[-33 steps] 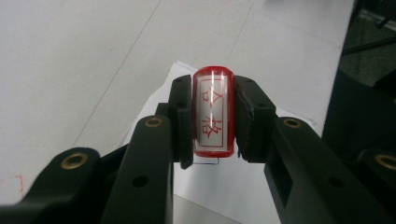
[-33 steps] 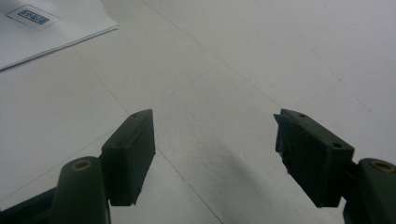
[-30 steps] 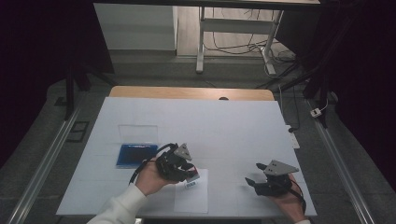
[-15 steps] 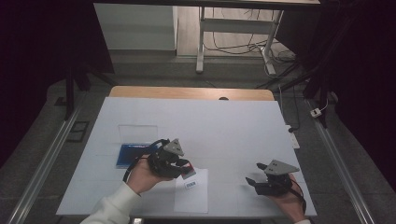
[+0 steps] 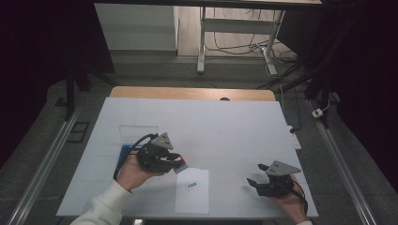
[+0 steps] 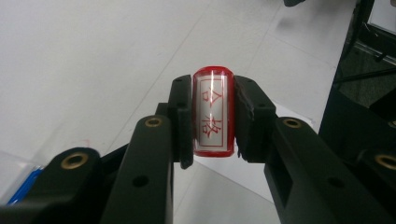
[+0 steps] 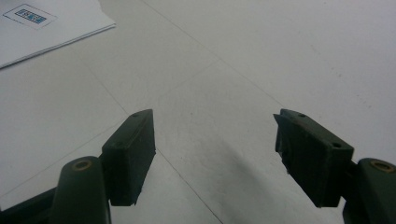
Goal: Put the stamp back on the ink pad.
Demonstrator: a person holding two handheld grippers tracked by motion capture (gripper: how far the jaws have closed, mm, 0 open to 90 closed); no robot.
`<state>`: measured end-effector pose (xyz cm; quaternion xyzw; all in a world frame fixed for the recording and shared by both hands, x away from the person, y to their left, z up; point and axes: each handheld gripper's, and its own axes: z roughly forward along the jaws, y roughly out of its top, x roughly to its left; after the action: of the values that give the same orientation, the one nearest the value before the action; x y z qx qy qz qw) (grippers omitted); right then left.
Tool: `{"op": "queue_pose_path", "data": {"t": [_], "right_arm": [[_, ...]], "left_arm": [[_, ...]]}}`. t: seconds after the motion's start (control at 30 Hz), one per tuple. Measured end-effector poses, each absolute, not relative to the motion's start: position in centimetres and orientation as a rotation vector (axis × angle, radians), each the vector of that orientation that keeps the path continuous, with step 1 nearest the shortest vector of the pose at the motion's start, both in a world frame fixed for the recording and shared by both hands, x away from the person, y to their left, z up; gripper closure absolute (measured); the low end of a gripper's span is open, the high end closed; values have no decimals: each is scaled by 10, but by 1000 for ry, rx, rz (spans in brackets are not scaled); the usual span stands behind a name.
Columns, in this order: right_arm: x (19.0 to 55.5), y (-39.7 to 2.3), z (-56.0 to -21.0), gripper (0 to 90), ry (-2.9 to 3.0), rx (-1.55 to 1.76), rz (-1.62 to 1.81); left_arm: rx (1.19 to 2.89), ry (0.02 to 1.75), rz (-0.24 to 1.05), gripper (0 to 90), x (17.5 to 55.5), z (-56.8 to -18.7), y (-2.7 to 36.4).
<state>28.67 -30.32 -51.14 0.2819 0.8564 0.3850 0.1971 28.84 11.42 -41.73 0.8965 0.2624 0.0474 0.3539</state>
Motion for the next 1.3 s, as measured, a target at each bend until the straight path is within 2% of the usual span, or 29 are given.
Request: {"op": "queue_pose_path", "data": {"t": [0.73, 1.3], "right_arm": [[284, -305, -510, 284, 2390, 792, 1082], [284, -306, -511, 285, 2395, 796, 1070]], "left_arm": [[2278, 862, 201, 697, 302, -413, 173], [2330, 1054, 248, 697, 324, -441, 204]]}}
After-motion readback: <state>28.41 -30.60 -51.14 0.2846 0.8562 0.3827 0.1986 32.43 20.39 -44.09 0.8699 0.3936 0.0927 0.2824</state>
